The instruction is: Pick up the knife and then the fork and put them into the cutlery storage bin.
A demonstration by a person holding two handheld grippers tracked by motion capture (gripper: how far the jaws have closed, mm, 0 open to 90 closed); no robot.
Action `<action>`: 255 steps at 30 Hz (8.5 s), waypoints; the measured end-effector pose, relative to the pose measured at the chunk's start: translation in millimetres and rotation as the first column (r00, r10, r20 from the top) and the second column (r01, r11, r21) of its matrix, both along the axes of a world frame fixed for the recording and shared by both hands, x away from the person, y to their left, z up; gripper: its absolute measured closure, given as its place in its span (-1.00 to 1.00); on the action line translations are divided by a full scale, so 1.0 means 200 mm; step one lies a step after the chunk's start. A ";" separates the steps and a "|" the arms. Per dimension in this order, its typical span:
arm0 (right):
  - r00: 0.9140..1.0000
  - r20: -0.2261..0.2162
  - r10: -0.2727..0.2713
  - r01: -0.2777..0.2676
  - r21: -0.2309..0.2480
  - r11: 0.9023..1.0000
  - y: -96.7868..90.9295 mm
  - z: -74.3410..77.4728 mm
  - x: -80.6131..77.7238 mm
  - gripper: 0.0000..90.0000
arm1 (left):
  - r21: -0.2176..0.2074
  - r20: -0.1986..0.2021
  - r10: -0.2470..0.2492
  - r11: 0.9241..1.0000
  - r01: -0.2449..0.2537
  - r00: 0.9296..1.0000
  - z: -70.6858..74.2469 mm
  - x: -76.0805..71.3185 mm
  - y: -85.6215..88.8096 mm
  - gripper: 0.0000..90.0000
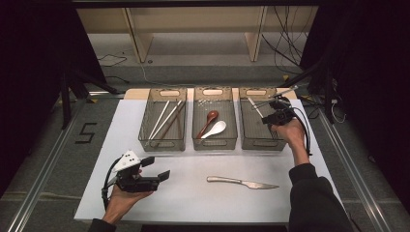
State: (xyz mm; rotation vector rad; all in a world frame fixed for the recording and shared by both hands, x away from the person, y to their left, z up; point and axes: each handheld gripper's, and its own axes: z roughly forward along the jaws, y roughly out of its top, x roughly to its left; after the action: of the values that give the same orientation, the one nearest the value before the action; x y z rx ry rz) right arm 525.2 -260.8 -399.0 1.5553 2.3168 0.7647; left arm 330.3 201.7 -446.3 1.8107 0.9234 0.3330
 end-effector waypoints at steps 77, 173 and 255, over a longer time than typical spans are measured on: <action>0.892 0.057 0.449 -0.450 0.000 0.893 0.37 0.08 -0.52 -0.27 | -0.039 0.015 -0.002 0.999 0.002 1.000 0.01 -0.01 0.01 -0.62; 0.735 -0.287 0.615 -0.676 -0.230 0.700 0.59 -0.29 -0.68 0.61 | -0.043 0.024 -0.013 0.999 0.014 1.000 0.01 -0.01 0.00 -0.63; 0.950 0.089 0.300 -0.304 0.034 0.952 0.18 0.29 -0.25 0.78 | -0.041 0.023 -0.011 0.999 0.012 1.000 0.01 -0.01 0.01 -0.63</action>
State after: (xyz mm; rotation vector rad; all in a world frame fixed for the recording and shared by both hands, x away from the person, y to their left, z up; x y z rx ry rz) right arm 474.3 -224.7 -341.4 1.1721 2.5224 0.9408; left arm 328.6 203.1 -444.5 1.7704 0.8973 0.3246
